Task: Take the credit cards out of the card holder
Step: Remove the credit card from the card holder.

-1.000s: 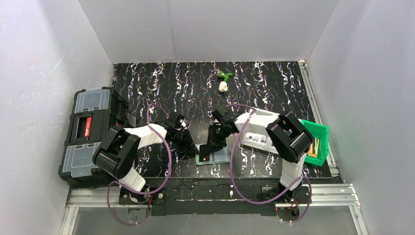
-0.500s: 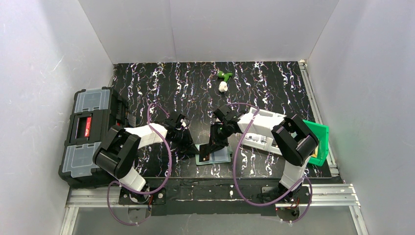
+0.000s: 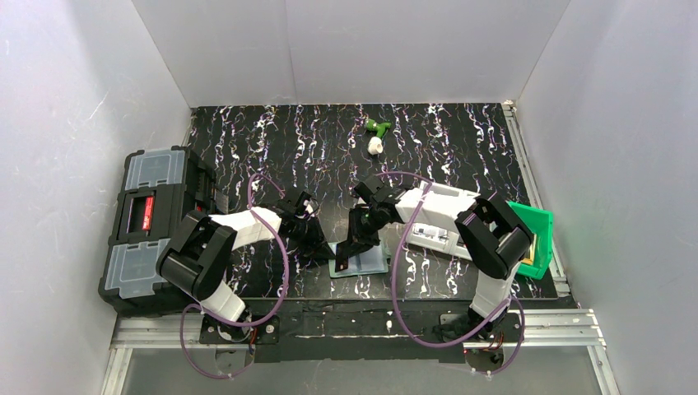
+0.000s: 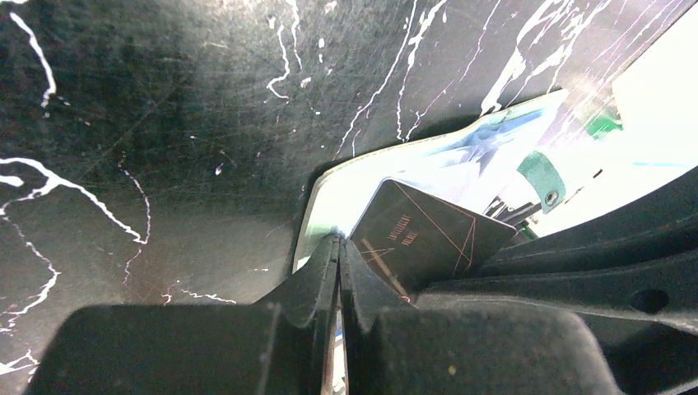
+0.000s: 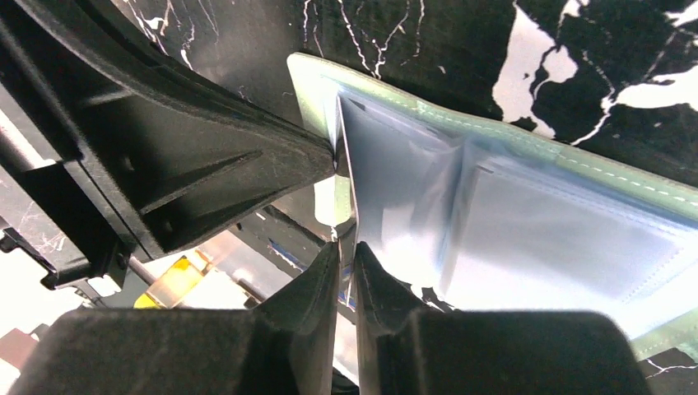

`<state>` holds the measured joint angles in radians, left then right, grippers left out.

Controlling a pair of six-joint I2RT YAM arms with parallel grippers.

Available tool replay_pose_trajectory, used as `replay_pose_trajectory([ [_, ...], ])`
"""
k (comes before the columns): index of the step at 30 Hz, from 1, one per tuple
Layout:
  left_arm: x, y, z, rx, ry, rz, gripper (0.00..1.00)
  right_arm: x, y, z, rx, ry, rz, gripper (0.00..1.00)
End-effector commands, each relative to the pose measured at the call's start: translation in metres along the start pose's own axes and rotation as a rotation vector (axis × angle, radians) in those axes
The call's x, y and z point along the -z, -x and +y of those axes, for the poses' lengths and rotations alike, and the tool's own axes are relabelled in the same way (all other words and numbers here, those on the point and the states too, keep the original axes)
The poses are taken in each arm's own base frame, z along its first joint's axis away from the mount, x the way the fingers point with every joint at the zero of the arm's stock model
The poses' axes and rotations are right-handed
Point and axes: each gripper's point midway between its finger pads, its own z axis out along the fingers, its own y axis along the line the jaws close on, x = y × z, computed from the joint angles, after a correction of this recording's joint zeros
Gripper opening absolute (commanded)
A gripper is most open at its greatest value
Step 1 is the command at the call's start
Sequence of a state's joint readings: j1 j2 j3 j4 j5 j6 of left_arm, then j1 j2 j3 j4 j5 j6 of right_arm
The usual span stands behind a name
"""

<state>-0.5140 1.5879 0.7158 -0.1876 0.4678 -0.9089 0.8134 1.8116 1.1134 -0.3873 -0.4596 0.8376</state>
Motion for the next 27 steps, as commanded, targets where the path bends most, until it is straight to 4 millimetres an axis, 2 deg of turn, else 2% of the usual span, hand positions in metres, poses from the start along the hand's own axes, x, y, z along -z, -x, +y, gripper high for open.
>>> replay_pose_trajectory([
  [1,-0.005,-0.007,0.045,0.021,0.186,-0.007,0.00,0.007,0.004,0.012,0.029,0.006,-0.015,0.10],
  [5,-0.005,-0.007,0.049,0.025,0.212,-0.010,0.00,0.014,0.005,0.008,0.033,-0.033,-0.041,0.02],
  [10,-0.005,-0.007,0.053,0.027,0.228,-0.012,0.00,0.030,0.004,0.009,0.051,-0.060,-0.073,0.01],
  [15,-0.003,-0.007,0.051,0.011,0.220,-0.014,0.00,0.055,0.005,0.012,0.075,-0.078,-0.129,0.01],
  [20,0.014,0.000,0.027,-0.075,0.155,-0.050,0.00,0.105,0.011,-0.001,0.070,-0.125,-0.222,0.01],
  [24,0.037,0.008,-0.002,-0.152,0.095,-0.094,0.00,0.158,0.016,-0.038,0.002,-0.255,-0.329,0.01],
  [27,0.056,0.014,-0.024,-0.209,0.055,-0.125,0.00,0.205,0.019,-0.079,-0.094,-0.406,-0.427,0.01],
])
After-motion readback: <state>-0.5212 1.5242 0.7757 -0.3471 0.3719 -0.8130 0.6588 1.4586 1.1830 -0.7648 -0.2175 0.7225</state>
